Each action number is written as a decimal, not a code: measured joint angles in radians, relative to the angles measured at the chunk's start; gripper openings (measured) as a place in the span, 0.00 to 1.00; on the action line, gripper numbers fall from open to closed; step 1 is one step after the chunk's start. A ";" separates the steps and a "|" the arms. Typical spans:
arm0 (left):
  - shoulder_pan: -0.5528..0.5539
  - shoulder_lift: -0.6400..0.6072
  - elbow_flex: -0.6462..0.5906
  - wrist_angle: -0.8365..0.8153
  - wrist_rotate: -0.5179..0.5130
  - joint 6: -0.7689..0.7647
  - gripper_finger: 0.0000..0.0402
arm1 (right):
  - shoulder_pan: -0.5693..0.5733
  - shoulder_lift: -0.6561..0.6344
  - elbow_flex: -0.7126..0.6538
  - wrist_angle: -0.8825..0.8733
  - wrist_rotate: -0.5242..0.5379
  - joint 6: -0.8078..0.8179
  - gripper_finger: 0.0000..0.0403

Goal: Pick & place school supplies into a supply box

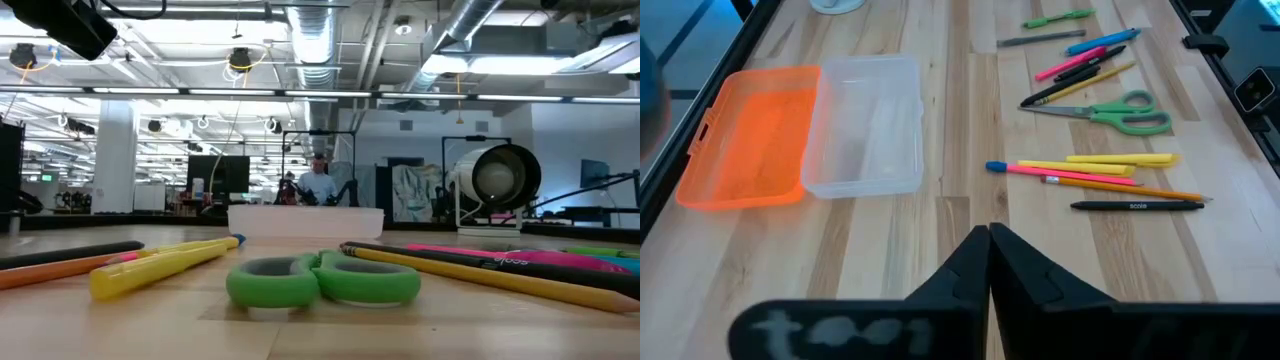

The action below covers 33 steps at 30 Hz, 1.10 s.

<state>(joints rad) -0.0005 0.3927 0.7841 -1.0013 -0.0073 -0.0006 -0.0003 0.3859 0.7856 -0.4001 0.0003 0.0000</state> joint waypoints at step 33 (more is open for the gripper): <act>0.000 0.000 0.000 0.011 0.000 -0.002 0.00 | 0.000 0.000 0.000 0.000 0.000 0.000 0.00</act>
<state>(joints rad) -0.0005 0.3927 0.7841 -0.9902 -0.0074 -0.0023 -0.0003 0.3859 0.7856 -0.4001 0.0005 0.0001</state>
